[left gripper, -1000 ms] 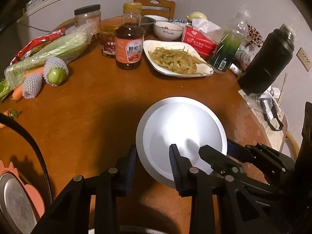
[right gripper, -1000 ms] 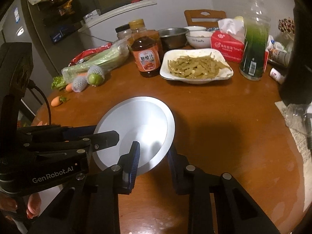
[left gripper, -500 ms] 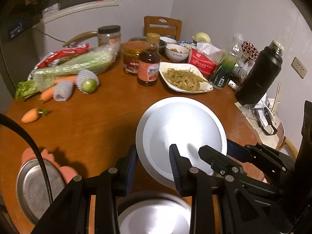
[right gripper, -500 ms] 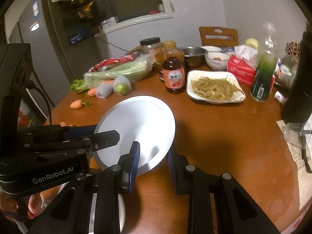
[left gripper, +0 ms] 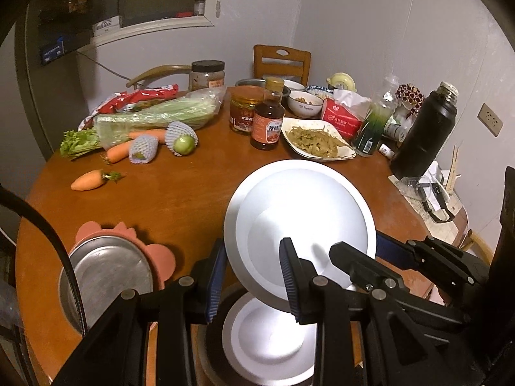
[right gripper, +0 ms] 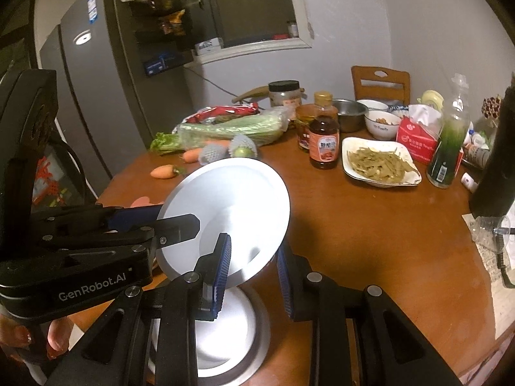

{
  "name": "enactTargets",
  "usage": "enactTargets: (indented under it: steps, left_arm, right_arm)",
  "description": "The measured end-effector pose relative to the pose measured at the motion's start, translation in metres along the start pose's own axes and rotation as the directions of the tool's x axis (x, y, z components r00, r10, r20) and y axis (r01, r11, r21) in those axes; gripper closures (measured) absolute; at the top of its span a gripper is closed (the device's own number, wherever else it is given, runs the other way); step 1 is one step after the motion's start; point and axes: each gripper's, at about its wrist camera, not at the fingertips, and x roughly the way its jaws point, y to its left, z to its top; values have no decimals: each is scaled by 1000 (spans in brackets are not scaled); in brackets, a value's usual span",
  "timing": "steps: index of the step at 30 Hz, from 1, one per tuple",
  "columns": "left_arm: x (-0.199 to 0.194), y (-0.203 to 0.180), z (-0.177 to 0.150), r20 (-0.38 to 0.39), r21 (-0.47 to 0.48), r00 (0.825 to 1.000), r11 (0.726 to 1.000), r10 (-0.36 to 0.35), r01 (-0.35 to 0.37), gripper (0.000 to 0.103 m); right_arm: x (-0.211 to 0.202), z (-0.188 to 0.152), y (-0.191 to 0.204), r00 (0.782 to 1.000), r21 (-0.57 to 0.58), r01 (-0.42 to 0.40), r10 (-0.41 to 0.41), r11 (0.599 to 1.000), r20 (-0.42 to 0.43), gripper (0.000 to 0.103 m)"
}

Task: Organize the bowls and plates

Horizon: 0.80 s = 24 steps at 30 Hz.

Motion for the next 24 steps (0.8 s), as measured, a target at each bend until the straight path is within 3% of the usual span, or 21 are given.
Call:
enactTargets:
  steps: [9,24]
  left_arm:
    - [-23,5,-18,25,-4,1000,1000,7,-7,69]
    - [0,5,-77,-74,-3,997,1000,11,-11,69]
  right_arm:
    - [-21,-7,21,999,-31,-16,17,999,29,73]
    - [-19,-61,30,998,-33,-28,26,999,-55,72]
